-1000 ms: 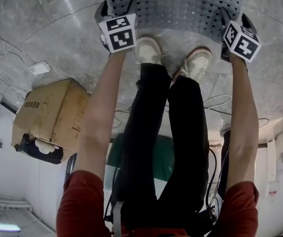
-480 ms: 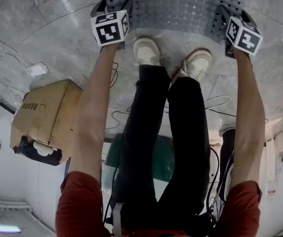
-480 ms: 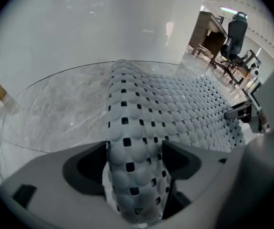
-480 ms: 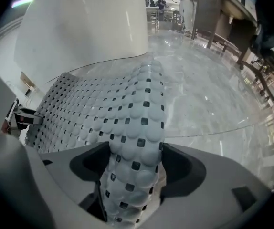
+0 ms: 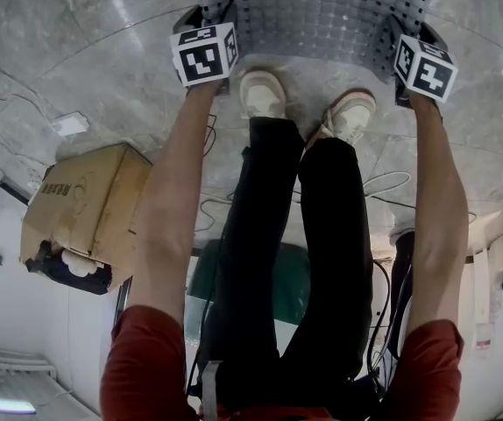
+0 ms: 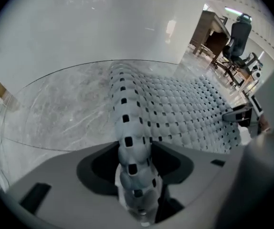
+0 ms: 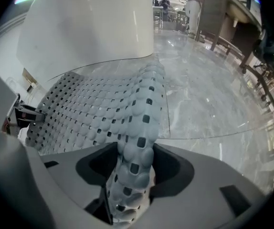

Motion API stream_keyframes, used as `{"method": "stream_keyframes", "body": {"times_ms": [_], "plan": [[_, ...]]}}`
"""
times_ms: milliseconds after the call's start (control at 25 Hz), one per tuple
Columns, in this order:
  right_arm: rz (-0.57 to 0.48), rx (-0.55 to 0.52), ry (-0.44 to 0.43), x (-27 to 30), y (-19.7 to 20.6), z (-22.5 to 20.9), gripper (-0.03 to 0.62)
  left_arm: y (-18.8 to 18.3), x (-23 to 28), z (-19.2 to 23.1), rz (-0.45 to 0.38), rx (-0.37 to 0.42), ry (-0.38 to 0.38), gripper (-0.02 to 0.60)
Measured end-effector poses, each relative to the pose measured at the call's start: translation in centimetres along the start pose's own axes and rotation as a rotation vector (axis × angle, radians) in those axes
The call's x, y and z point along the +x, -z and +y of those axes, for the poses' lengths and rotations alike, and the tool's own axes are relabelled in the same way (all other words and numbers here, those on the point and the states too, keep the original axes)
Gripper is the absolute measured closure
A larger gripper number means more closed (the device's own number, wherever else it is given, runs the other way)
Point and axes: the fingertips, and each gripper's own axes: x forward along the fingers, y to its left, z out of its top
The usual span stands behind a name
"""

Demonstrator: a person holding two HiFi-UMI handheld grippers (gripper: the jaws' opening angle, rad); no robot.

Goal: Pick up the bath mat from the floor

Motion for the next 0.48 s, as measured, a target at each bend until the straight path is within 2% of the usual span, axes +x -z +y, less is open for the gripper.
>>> {"method": "stream_keyframes", "body": {"times_ms": [240,480], "plan": [[-0.010,-0.017,-0.021,-1.1,-0.5,2.0,0.450,-0.5,-1.3,-1.5,0.012,0.013,-0.003,0.421],[-0.017,-0.034,-0.004,-3.2,-0.6,3.6,0.503,-1.0,-3.4,-3.3,0.022,0.029,0.034,0.451]]}}
